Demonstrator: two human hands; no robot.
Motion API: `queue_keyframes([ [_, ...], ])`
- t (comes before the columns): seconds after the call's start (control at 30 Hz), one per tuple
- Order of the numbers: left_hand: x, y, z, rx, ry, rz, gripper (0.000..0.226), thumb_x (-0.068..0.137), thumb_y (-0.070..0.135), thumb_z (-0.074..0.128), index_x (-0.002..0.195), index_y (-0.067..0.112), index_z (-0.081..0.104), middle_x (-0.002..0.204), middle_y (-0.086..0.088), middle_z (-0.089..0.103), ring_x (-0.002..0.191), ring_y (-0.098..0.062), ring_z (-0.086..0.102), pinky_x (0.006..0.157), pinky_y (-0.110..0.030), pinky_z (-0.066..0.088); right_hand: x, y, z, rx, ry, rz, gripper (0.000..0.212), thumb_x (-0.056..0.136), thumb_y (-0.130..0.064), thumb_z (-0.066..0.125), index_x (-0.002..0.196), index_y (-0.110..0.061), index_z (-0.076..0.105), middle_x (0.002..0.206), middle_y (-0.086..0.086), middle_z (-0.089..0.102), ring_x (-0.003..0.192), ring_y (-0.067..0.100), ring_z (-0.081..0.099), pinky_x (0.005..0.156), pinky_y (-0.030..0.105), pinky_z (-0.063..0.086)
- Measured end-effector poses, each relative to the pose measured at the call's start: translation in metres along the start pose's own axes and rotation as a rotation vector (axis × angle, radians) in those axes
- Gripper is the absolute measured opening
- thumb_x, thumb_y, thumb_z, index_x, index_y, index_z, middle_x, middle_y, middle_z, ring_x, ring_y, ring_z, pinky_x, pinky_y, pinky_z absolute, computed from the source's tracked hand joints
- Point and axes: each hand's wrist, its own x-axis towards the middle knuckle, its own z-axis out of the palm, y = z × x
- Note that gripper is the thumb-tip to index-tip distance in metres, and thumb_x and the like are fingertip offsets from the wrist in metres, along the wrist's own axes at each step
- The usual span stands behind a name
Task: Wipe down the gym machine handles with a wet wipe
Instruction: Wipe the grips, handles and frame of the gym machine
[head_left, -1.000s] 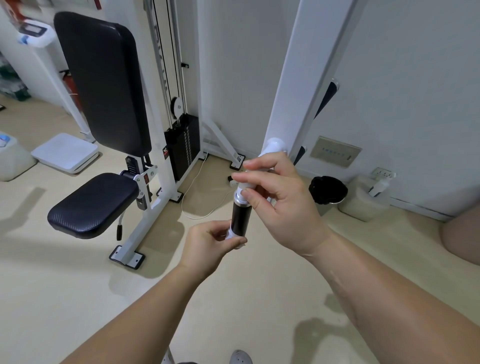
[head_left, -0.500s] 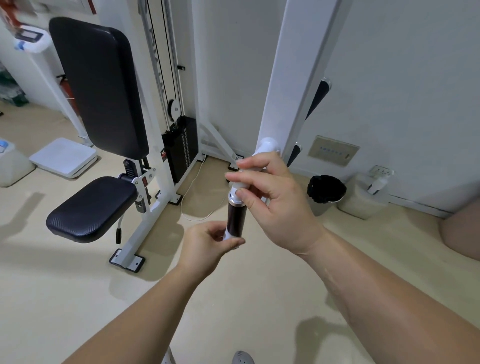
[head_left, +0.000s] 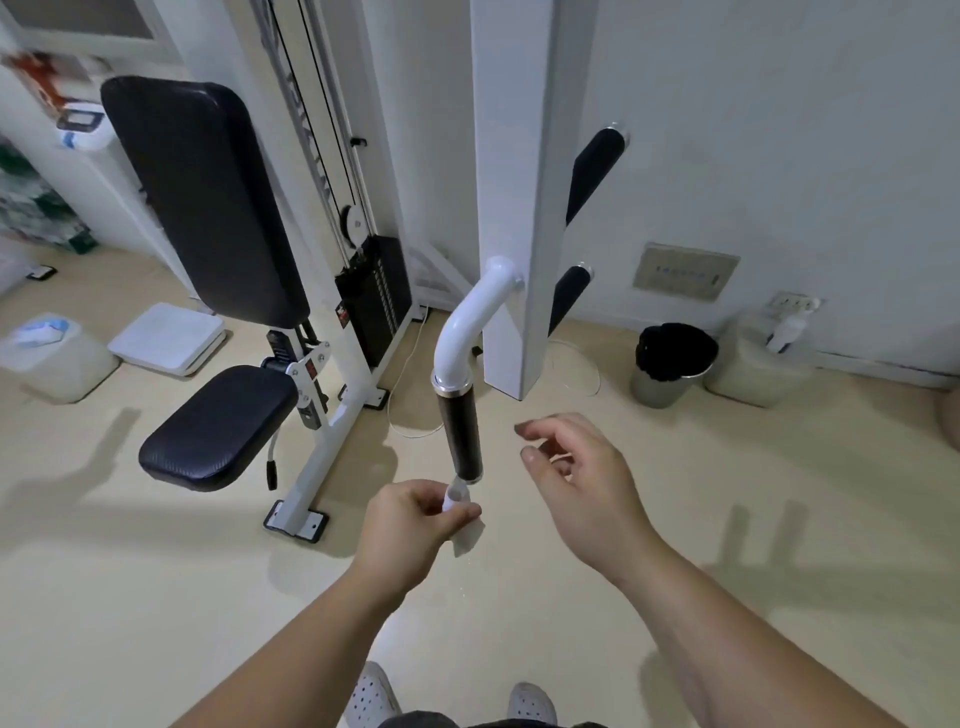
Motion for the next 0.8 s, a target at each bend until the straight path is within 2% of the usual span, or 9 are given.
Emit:
queue_keyframes([
  [0.03, -0.008, 0.003, 0.001, -0.027, -0.017, -0.001, 0.009, 0.082, 0.027, 0.082, 0.074, 0.025, 0.08, 0.076, 0.005, 0.078, 0.075, -0.026, 0.072, 0.069, -0.044, 0.057, -0.009, 0.011, 0.005, -0.011, -0.076, 0.062, 0.025, 0.097, -0.016, 0.064, 0.098, -0.04, 0.07, 0.107, -0.023, 0.065, 0.093, 0.004, 0.064, 0.075, 0.011, 0.046],
  [0.1, -0.022, 0.01, 0.005, -0.083, -0.003, 0.01, 0.006, 0.085, 0.026, 0.081, 0.08, 0.023, 0.082, 0.084, -0.002, 0.079, 0.084, -0.028, 0.074, 0.082, -0.051, 0.058, -0.025, 0.027, 0.015, 0.0, -0.155, 0.132, 0.017, 0.097, -0.021, 0.065, 0.098, -0.036, 0.074, 0.101, -0.022, 0.068, 0.093, 0.001, 0.065, 0.074, 0.011, 0.048],
  [0.27, -0.045, 0.031, 0.013, -0.209, -0.12, 0.113, 0.024, 0.104, 0.028, 0.057, 0.101, 0.026, 0.081, 0.099, -0.003, 0.08, 0.098, -0.017, 0.075, 0.086, -0.027, 0.059, -0.039, 0.036, 0.032, 0.064, -0.124, 0.18, 0.02, 0.095, -0.029, 0.066, 0.111, -0.037, 0.074, 0.098, -0.02, 0.07, 0.093, 0.0, 0.067, 0.074, 0.014, 0.053],
  [0.4, -0.053, 0.04, 0.014, -0.3, -0.292, 0.082, 0.044, 0.111, 0.036, 0.032, 0.123, 0.019, 0.071, 0.123, -0.002, 0.074, 0.126, -0.015, 0.063, 0.111, -0.034, 0.043, -0.037, 0.032, 0.037, 0.157, -0.083, 0.178, 0.03, 0.087, -0.026, 0.076, 0.113, -0.04, 0.073, 0.1, -0.023, 0.061, 0.092, 0.001, 0.065, 0.073, 0.013, 0.053],
  [0.5, -0.052, 0.045, 0.008, -0.192, -0.359, 0.108, 0.049, 0.105, 0.047, 0.028, 0.13, 0.028, 0.066, 0.129, 0.008, 0.071, 0.128, -0.006, 0.059, 0.11, -0.031, 0.04, -0.034, 0.032, 0.041, 0.183, 0.023, 0.185, 0.026, 0.088, -0.019, 0.076, 0.106, -0.038, 0.074, 0.093, -0.021, 0.065, 0.085, 0.004, 0.066, 0.071, 0.015, 0.053],
  [0.57, -0.05, 0.048, 0.0, -0.122, -0.234, 0.151, 0.041, 0.106, 0.047, 0.034, 0.125, 0.034, 0.068, 0.122, 0.013, 0.073, 0.114, 0.001, 0.065, 0.095, -0.02, 0.05, -0.031, 0.03, 0.044, 0.226, 0.072, 0.223, 0.02, 0.091, -0.019, 0.073, 0.096, -0.038, 0.074, 0.089, -0.02, 0.071, 0.082, 0.005, 0.07, 0.068, 0.019, 0.055],
  [0.67, -0.039, 0.048, -0.024, -0.136, 0.132, 0.232, 0.019, 0.105, 0.029, 0.053, 0.108, 0.028, 0.071, 0.097, 0.006, 0.076, 0.085, -0.004, 0.071, 0.07, -0.02, 0.054, -0.021, 0.021, 0.049, 0.262, 0.162, 0.225, 0.015, 0.092, -0.019, 0.072, 0.089, -0.034, 0.071, 0.082, -0.019, 0.073, 0.075, 0.001, 0.069, 0.063, 0.009, 0.048],
  [0.73, -0.027, 0.051, -0.045, -0.151, 0.238, 0.27, 0.015, 0.098, 0.032, 0.062, 0.112, 0.034, 0.066, 0.094, 0.01, 0.073, 0.083, -0.007, 0.072, 0.073, -0.026, 0.056, -0.012, 0.012, 0.054, 0.268, 0.242, 0.209, 0.015, 0.093, -0.02, 0.071, 0.084, -0.032, 0.07, 0.077, -0.016, 0.072, 0.069, 0.002, 0.065, 0.06, 0.007, 0.044],
  [0.8, -0.017, 0.059, -0.065, -0.137, 0.244, 0.326, 0.029, 0.085, 0.048, 0.065, 0.114, 0.048, 0.062, 0.098, 0.015, 0.072, 0.09, -0.011, 0.073, 0.082, -0.033, 0.057, -0.003, 0.001, 0.06, 0.278, 0.324, 0.184, 0.02, 0.093, -0.018, 0.071, 0.079, -0.032, 0.068, 0.073, -0.015, 0.07, 0.064, 0.002, 0.062, 0.057, 0.006, 0.041],
])
